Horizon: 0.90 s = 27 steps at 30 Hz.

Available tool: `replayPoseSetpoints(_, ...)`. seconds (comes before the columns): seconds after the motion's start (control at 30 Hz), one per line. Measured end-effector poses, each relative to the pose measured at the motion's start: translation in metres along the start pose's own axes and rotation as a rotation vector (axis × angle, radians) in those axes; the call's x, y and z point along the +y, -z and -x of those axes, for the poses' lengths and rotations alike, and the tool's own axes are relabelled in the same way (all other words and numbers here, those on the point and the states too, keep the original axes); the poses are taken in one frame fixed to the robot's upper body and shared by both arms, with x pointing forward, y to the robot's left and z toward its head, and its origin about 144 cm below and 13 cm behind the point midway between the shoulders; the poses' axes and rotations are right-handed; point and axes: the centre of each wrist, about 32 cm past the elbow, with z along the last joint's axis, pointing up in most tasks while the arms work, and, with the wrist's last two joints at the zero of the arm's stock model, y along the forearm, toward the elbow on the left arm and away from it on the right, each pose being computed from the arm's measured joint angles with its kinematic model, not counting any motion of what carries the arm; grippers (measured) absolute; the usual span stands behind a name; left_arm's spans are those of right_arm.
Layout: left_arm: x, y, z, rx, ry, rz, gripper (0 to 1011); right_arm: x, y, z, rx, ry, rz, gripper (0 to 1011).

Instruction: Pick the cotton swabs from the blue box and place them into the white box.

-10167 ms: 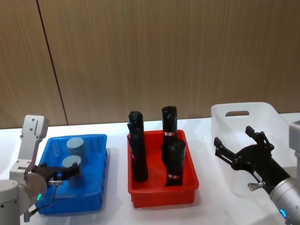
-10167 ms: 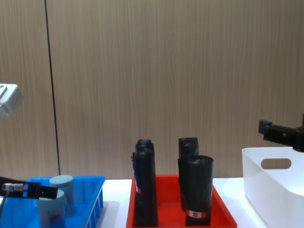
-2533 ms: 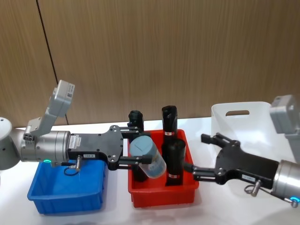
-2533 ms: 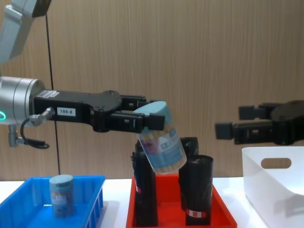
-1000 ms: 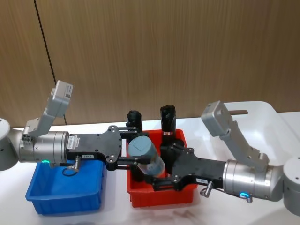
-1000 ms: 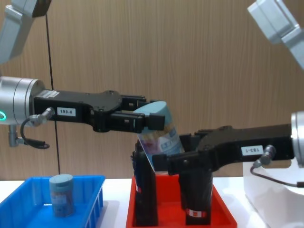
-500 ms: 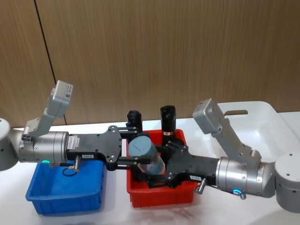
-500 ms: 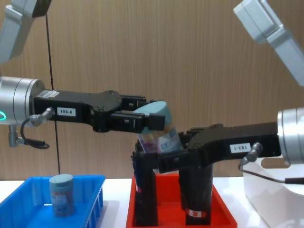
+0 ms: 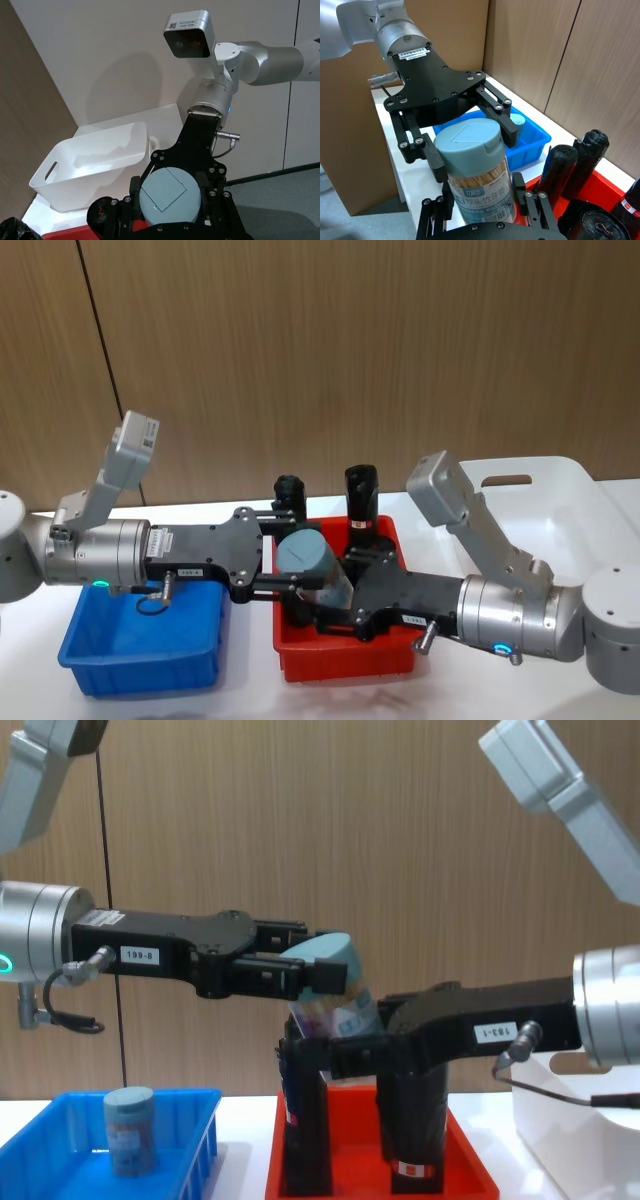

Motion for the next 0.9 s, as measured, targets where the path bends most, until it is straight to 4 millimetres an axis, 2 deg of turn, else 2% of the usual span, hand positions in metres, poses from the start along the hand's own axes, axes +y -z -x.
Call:
replayPoseSetpoints(0.03,0.0000,0.0000,0.0000,0.000,0.000,0.000,670,0.0002,0.0000,0.0001,0.000,-0.001,0.000,741)
replayPoseSetpoints(0.1,0.0000,0.0000,0.0000,0.000,0.000,0.000,670,0.0003,-0.0001,0.0002,0.000,-0.002,0.000,675)
replayPoseSetpoints(0.3,0.0000,0.0000,0.0000,0.000,0.000,0.000,671,0.0001,-0.0003,0.0004,0.001,-0.004,0.000,669)
replayPoseSetpoints(0.4,0.0000,0.0000,0.0000,0.000,0.001,0.000,730,-0.0001,-0.0004,0.0004,0.002,-0.005,-0.001,668)
replayPoseSetpoints(0.5,0.0000,0.0000,0.0000,0.000,0.001,0.000,864,-0.0004,-0.0007,0.0006,0.002,-0.006,-0.002,668)
replayPoseSetpoints(0.67,0.0000,0.0000,0.0000,0.000,0.001,0.000,972,-0.0012,-0.0007,0.0008,0.004,-0.007,-0.005,668)
replayPoseSetpoints(0.73,0.0000,0.0000,0.0000,0.000,0.001,0.000,1002,-0.0018,-0.0005,0.0009,0.006,-0.007,-0.007,668)
replayPoseSetpoints(0.9,0.0000,0.0000,0.0000,0.000,0.001,0.000,1004,-0.0052,0.0009,0.0008,0.012,-0.003,-0.014,668)
